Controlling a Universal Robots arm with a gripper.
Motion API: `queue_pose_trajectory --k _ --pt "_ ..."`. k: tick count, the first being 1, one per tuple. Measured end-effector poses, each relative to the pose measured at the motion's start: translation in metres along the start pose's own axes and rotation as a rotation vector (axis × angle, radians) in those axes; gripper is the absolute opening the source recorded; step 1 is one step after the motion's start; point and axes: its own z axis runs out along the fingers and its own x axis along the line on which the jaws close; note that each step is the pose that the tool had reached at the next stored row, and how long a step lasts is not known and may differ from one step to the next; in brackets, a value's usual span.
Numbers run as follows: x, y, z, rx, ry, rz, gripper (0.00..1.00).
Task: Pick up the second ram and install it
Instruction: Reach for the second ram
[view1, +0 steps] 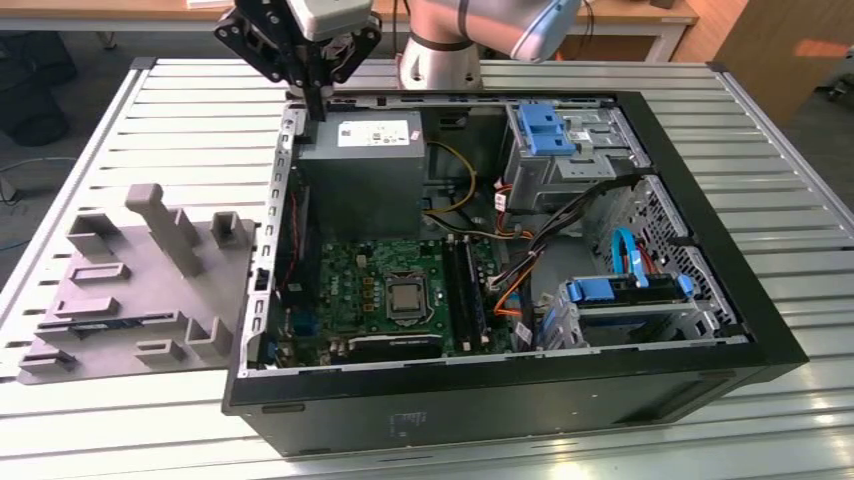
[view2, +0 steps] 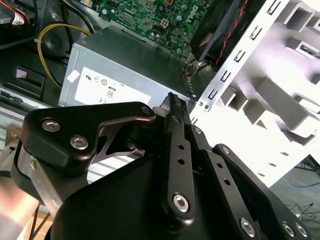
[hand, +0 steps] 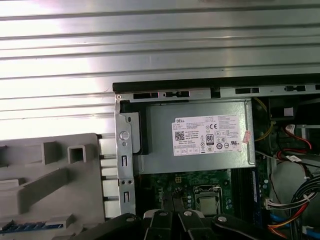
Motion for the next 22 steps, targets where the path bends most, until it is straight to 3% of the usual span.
queue_pose_trajectory --k 8,22 --pt "0.0135 -0.0015 0.0025 -0.0001 0.0000 0.000 0.11" --pt "0.0610 -0.0052 0.0034 -0.0001 -0.0001 0.000 0.11"
